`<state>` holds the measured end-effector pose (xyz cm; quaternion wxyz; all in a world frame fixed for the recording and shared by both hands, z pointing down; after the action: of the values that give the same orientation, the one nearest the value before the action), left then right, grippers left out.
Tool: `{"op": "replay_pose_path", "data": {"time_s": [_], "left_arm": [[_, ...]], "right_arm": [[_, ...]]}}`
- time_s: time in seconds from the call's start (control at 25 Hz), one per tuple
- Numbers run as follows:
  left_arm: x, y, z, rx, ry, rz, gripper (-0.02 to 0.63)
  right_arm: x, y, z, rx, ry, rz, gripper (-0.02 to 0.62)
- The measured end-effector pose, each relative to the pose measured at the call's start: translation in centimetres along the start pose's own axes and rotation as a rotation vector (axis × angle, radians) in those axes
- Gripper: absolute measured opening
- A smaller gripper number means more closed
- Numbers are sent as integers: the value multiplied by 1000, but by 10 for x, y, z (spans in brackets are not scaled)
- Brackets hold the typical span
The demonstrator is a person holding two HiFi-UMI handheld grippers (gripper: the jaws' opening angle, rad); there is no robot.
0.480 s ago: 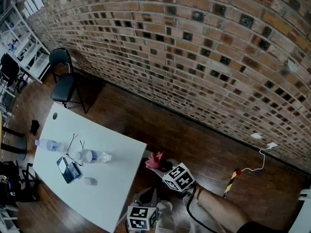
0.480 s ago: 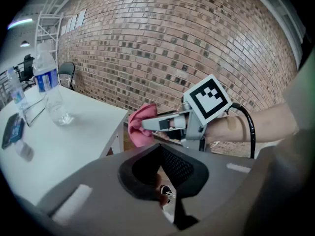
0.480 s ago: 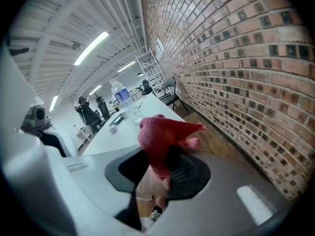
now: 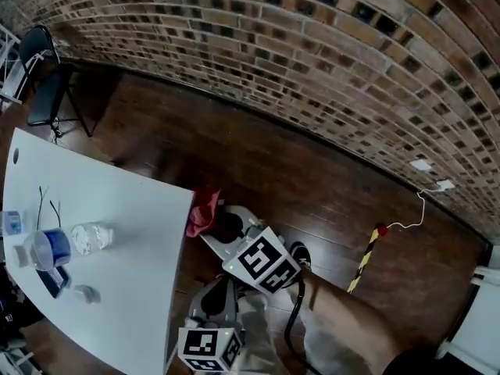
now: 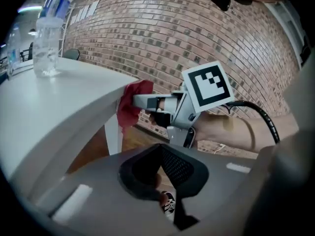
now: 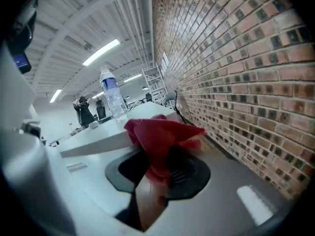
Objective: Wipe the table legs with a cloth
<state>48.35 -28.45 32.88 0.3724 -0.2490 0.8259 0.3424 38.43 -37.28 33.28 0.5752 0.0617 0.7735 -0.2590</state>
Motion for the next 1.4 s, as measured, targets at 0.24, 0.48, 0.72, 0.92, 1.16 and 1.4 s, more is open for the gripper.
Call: {"op": "replay_pose_path", "data": {"time_s": [0.24,0.48,0.72,0.92,1.16,1.4], "left_arm": [[-25,28,-37,38,-14,4,0],[-37,53,-61,93,12,34,0],[-57,73,-85,82,85,18,0],[-79,81,-109,105,106,-2,0],[-118,102,-143,139,110,-18,0],[-170,130,-176,199,82,-1,0]], "right_arm": [[-10,-13,-7,59,-88,18,97],[-55,-22,-17,38,-22,-5,97],[-102,-37,-34,30,7,-43,97],[-144,-56,-38,24,48,-105,97],[-199,-79,-44,5,22,-142,97],[-265,-104,-60,-34,0,-191,97]]}}
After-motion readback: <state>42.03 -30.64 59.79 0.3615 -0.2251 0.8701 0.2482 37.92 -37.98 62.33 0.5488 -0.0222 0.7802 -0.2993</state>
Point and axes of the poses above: the fingertips, and each gripper's own axes: z backward along the fingers, y to its left, x out of its top, the point moved 5 cm from there along z, backward along the fingers, and after that the axes turned 14 degrees about -y, right-handed, at the moved point
